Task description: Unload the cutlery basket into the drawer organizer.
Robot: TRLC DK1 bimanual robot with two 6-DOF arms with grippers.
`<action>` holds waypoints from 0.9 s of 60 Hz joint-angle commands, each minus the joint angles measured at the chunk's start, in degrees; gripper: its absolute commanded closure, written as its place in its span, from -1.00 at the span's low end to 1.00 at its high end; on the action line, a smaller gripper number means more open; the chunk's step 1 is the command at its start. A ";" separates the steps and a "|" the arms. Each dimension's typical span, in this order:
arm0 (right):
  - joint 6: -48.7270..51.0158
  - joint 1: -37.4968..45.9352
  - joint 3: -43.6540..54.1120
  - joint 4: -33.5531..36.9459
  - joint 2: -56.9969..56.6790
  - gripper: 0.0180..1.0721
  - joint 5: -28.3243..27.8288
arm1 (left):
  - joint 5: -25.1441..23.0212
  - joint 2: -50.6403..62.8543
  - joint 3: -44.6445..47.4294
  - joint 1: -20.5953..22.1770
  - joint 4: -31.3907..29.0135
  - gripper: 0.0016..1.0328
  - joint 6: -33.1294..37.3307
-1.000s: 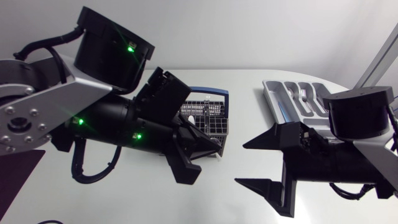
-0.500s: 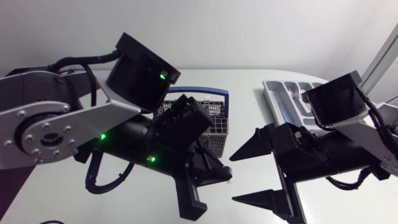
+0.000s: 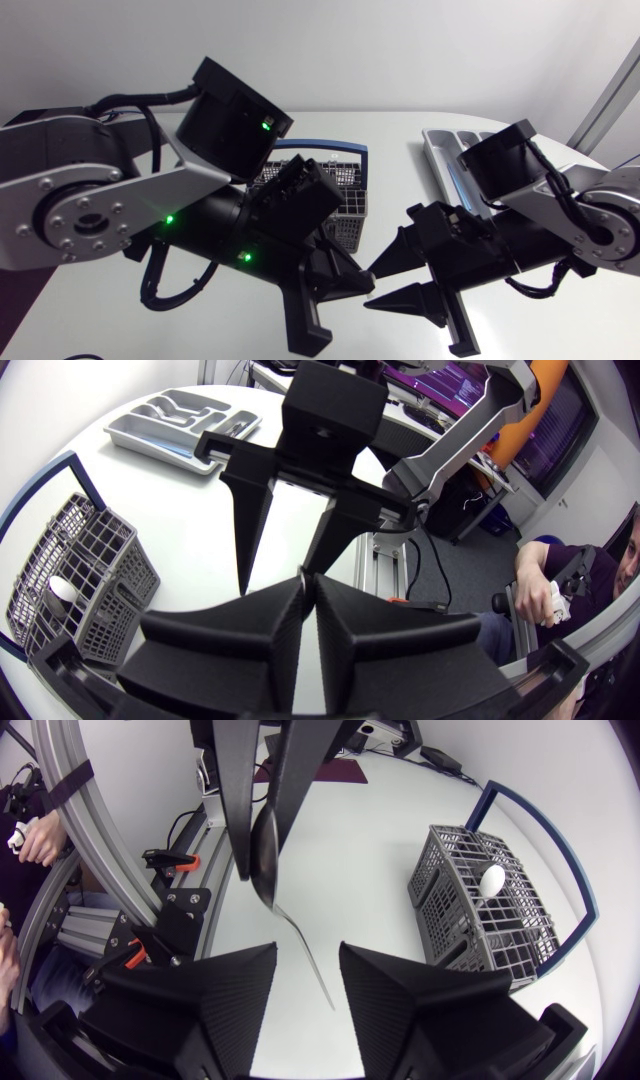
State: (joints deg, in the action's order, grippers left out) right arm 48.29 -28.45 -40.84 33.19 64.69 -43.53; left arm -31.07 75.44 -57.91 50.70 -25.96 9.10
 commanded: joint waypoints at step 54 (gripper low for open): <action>1.10 -0.38 -0.03 1.44 3.78 0.89 -0.59 | -1.19 -1.26 0.52 -3.15 5.04 -0.39 -3.04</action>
State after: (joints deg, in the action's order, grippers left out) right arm 49.32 -28.45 -41.89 33.91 67.37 -44.21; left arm -31.51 75.37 -57.91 48.05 -21.85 7.44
